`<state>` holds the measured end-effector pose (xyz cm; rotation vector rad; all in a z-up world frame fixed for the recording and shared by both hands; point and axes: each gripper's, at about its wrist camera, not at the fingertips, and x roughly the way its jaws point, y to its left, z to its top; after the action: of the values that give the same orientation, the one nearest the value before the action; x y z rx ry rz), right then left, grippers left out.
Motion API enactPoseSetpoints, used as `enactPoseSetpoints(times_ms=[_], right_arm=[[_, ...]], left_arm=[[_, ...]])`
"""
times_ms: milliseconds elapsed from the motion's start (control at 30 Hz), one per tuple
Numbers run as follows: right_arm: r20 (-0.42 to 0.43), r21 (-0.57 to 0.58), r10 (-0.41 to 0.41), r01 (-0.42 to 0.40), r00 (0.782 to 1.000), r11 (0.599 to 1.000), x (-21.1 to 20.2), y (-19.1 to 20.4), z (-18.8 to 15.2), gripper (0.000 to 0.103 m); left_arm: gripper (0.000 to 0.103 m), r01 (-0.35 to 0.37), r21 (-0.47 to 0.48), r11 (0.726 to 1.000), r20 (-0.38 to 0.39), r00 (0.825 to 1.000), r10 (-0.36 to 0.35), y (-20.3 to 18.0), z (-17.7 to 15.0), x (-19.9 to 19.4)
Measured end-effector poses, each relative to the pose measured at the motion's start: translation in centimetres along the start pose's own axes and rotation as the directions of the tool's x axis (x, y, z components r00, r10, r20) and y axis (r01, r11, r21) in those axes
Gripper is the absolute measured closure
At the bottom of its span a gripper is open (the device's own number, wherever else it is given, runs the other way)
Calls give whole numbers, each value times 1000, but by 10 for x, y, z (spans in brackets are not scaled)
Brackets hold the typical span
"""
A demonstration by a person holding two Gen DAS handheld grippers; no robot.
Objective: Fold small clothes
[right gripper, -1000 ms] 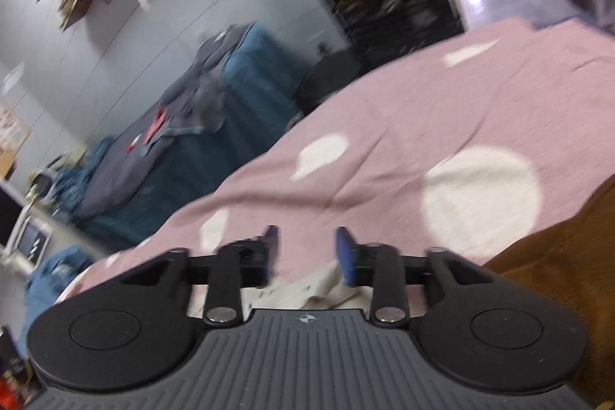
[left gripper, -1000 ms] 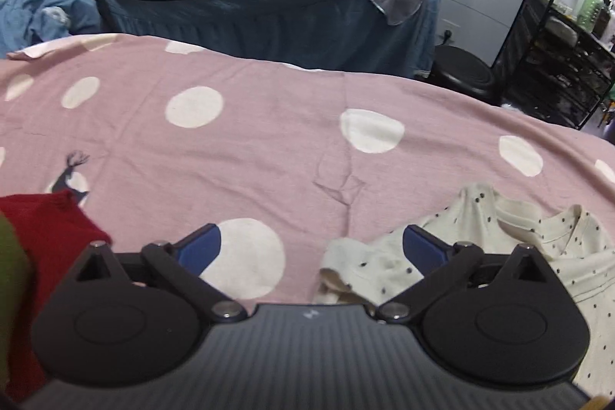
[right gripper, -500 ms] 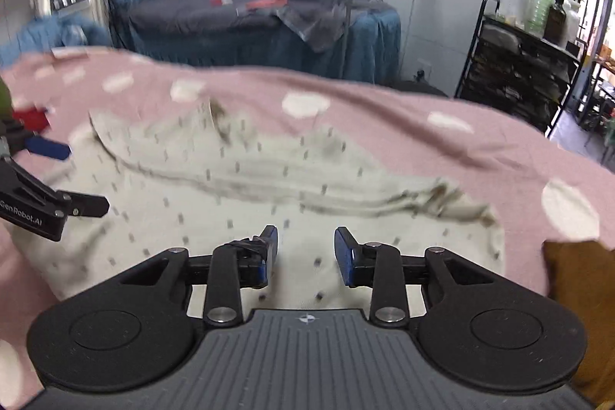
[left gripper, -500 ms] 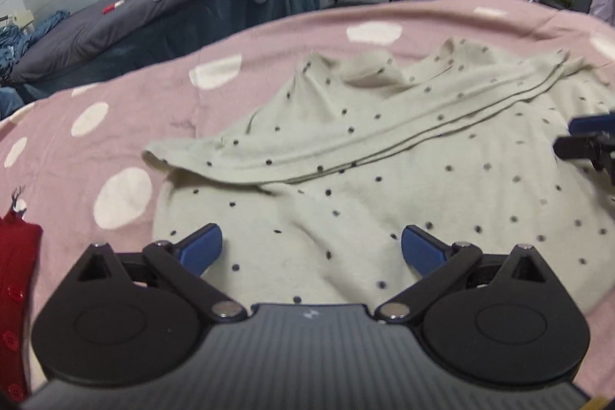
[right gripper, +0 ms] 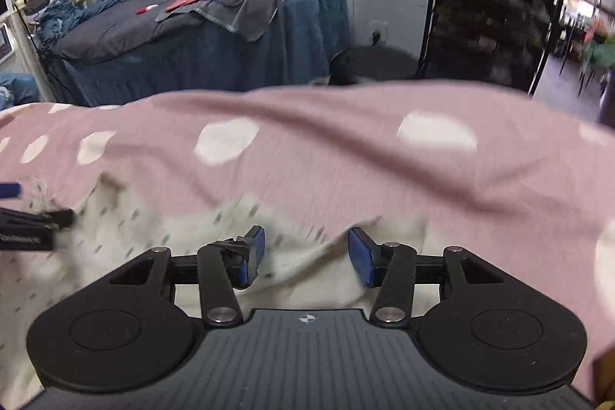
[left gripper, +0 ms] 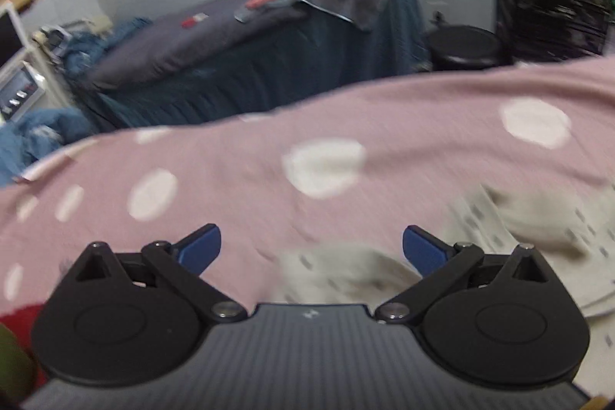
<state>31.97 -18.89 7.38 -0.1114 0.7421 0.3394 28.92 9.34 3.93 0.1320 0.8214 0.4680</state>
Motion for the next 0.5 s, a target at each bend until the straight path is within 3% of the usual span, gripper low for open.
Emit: enactPoseSetpoints(times_ms=[33, 67, 100, 167, 233, 333, 367, 433, 500], right_arm=[[36, 42, -23, 21, 999, 999, -4, -7, 8, 21], [75, 99, -23, 16, 997, 995, -11, -16, 13, 21], [104, 137, -5, -10, 995, 991, -19, -20, 14, 21], [76, 101, 60, -67, 995, 993, -29, -17, 10, 21], [55, 20, 93, -95, 994, 995, -44, -5, -6, 21], [11, -108, 171, -168, 985, 980, -63, 21, -39, 21], [-25, -127, 160, -162, 987, 979, -64, 28, -49, 21], [-120, -130, 122, -138, 985, 982, -56, 38, -68, 21], [-104, -154, 114, -129, 988, 980, -46, 43, -76, 17]], left_arm=[[0, -19, -26, 999, -1, 1000, 18, 7, 6, -3], [0, 6, -67, 998, 6, 1000, -6, 16, 8, -9], [0, 75, -102, 992, 22, 997, -74, 23, 7, -16], [0, 196, -102, 975, 43, 980, -192, 29, -1, -30], [0, 205, -59, 977, 31, 979, -204, 24, -16, -44], [0, 301, 6, 953, 29, 953, -301, 5, -47, -65], [0, 317, 36, 948, 8, 948, -317, -5, -55, -67], [0, 305, 106, 946, -25, 952, -304, -29, -68, -69], [0, 279, 172, 945, -32, 960, -277, -51, -72, -63]])
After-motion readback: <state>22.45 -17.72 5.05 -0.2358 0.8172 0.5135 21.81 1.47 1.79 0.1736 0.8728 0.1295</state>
